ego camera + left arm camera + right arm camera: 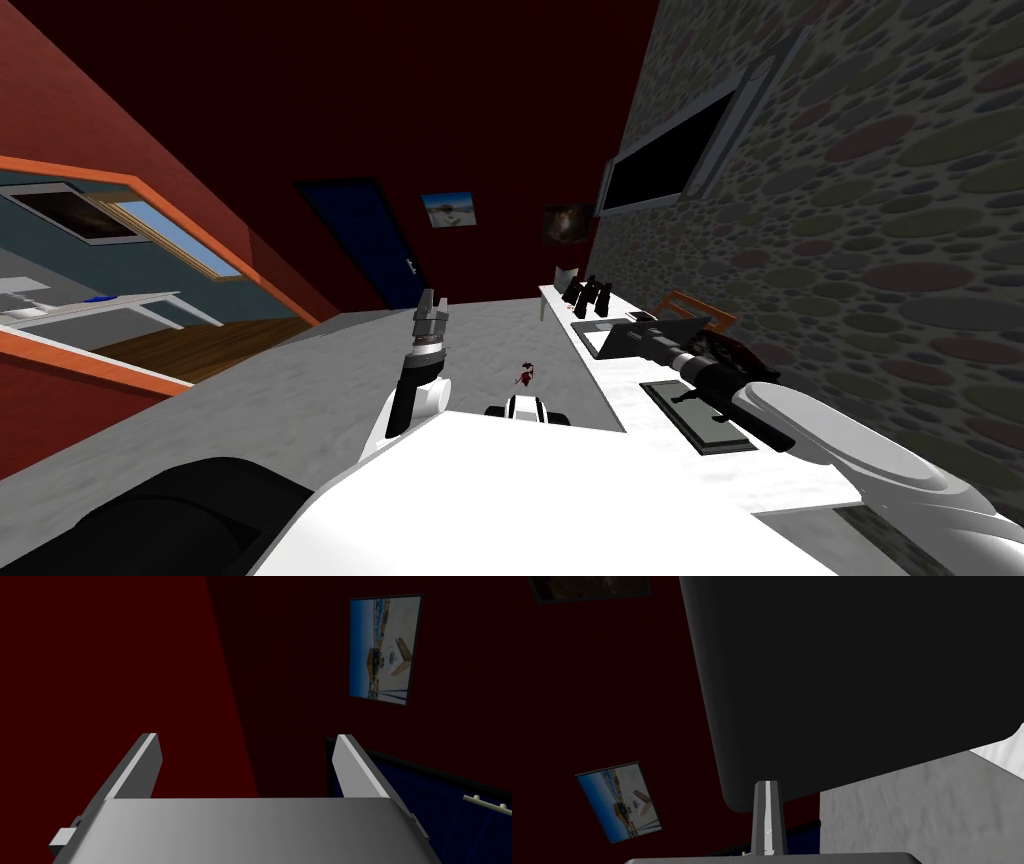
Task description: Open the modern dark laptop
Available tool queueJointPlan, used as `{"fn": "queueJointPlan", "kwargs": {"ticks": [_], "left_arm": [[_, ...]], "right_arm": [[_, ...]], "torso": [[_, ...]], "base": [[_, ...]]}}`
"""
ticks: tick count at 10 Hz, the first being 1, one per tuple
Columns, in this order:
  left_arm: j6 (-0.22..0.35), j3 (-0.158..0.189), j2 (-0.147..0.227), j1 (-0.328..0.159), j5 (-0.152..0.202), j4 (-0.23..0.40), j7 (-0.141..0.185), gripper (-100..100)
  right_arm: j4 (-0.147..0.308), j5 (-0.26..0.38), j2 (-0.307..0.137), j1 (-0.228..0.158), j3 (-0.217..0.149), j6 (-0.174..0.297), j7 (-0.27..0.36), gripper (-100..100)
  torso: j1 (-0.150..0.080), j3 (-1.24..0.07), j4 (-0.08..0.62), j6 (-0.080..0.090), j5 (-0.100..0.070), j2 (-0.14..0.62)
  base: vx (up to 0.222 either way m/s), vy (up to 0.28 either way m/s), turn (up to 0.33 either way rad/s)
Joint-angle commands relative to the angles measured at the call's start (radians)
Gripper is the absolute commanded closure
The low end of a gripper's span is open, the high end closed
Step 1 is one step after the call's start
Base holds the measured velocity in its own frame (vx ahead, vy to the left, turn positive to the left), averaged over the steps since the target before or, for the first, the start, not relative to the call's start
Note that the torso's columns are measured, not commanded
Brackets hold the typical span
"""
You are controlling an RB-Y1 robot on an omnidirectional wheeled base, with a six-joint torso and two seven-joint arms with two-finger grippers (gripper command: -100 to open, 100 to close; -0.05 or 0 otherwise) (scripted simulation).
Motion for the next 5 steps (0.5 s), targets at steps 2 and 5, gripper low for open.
{"fn": "queueJointPlan", "kwargs": {"ticks": [2,5], "left_arm": [[0.000,0.000,0.000,0.000,0.000,0.000,0.000,0],[0.000,0.000,0.000,0.000,0.000,0.000,0.000,0]], "right_arm": [[0.037,-0.016,-0.078,0.018,-0.010,-0.045,-0.043,100],[0.068,-0.035,-0.163,0.052,-0.021,-0.089,-0.100,100]], "torso": [[-0.003,0.002,0.001,0.000,-0.001,0.003],[-0.006,0.002,0.001,-0.001,-0.002,0.003]], "base": [[0.096,0.067,-0.006],[0.066,0.054,0.007]]}}
